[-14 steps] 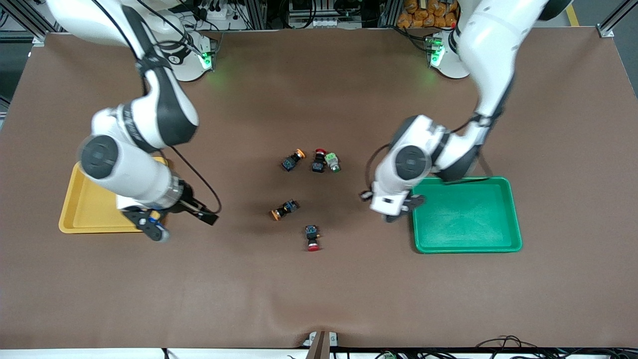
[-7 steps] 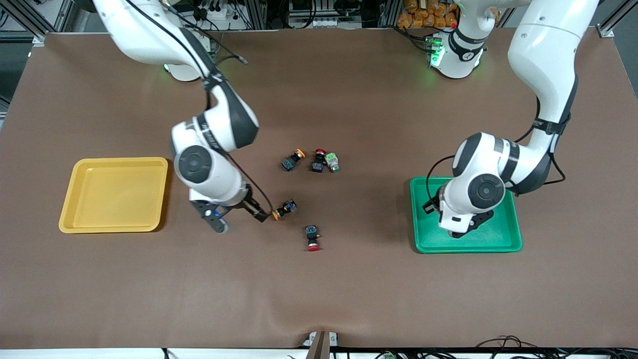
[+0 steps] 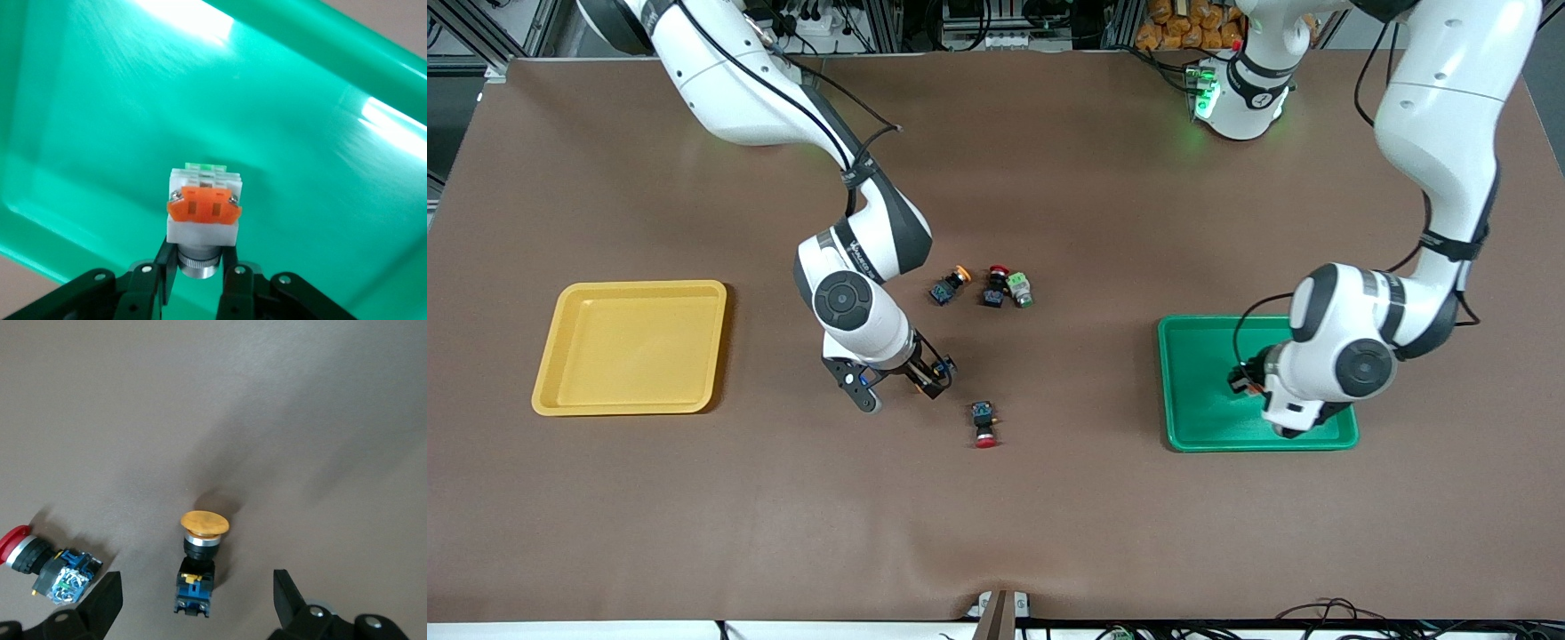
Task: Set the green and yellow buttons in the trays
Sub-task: 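Place the orange switch in the green tray while the right gripper grasps yellow button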
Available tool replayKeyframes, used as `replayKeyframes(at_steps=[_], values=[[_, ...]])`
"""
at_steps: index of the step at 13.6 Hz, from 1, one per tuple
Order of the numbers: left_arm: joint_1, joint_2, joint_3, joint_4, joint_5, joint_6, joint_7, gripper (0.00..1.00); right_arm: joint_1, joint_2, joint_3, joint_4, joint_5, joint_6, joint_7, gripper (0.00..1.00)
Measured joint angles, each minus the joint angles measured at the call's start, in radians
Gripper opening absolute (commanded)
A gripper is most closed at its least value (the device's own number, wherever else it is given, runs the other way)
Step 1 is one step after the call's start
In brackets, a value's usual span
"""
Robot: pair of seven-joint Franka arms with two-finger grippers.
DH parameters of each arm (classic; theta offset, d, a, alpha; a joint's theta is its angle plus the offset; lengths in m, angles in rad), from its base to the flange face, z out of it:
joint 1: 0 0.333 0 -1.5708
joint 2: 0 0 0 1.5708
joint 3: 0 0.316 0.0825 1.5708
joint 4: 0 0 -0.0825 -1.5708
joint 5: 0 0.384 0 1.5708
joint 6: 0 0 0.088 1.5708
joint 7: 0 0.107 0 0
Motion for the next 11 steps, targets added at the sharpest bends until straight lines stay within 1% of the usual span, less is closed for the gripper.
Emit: replayKeyframes(at_steps=[2, 4, 5, 6, 7, 8, 10, 11], values=[[0.036, 0.007, 0.000, 0.000, 0.000, 0.006, 0.061, 1.00, 0.012, 0.024, 0.000, 0.000, 0.000, 0.032, 0.003, 1.00], [0.039, 0.003, -0.006, 0.002, 0.001, -0.004, 0.064, 1.00, 0.019, 0.050, 0.000, 0.000, 0.000, 0.054, 0.005, 1.00], [0.037, -0.002, -0.018, 0.005, 0.001, -0.020, 0.058, 1.00, 0.021, 0.061, 0.000, 0.000, 0.000, 0.063, 0.005, 0.95], [0.034, -0.009, -0.039, 0.006, -0.004, -0.036, 0.037, 1.00, 0.021, 0.074, 0.000, 0.000, 0.000, 0.079, 0.005, 0.78], [0.034, -0.017, -0.074, 0.006, -0.015, -0.051, -0.017, 1.00, 0.021, 0.085, 0.000, 0.000, 0.000, 0.102, 0.006, 0.57], [0.030, -0.023, -0.113, 0.006, -0.028, -0.059, -0.088, 1.00, 0.021, 0.094, 0.000, 0.000, 0.000, 0.120, 0.006, 0.39], [0.009, -0.025, -0.188, 0.005, -0.035, -0.067, -0.246, 1.00, 0.021, 0.101, 0.000, 0.001, 0.000, 0.128, 0.005, 0.20], [-0.011, -0.025, -0.211, 0.003, -0.035, -0.068, -0.315, 1.00, 0.021, 0.101, 0.000, 0.001, 0.000, 0.128, 0.005, 0.06]])
